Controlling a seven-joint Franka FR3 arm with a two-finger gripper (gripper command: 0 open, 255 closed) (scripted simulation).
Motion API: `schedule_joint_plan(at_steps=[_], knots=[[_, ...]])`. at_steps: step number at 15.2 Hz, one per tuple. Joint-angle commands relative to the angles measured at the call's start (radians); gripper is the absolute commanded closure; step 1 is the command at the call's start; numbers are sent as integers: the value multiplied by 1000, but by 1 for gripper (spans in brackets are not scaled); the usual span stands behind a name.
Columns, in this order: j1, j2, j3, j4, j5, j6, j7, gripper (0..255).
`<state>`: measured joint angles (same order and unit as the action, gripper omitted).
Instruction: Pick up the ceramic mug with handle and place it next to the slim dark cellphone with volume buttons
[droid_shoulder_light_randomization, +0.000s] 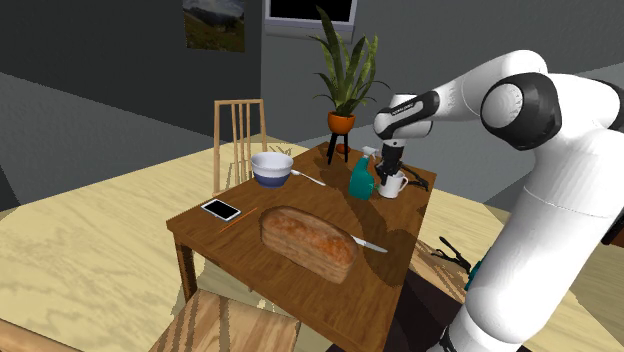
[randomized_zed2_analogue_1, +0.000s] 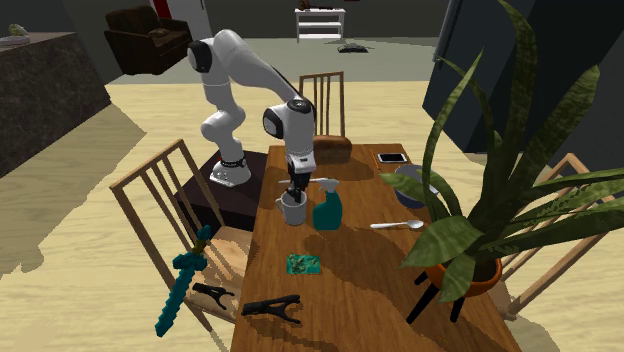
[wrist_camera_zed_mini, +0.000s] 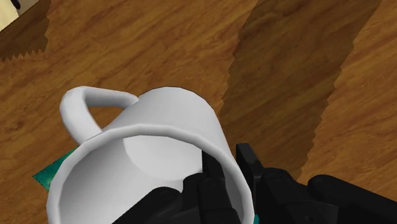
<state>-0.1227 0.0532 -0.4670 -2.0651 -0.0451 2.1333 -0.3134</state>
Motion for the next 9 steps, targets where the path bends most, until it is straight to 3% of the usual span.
schedule_joint_plan(at_steps=[1,9], knots=[[1,-10,0,15,-5,-25,3,255],[5,-47,2,86,-20,-129,10,255]])
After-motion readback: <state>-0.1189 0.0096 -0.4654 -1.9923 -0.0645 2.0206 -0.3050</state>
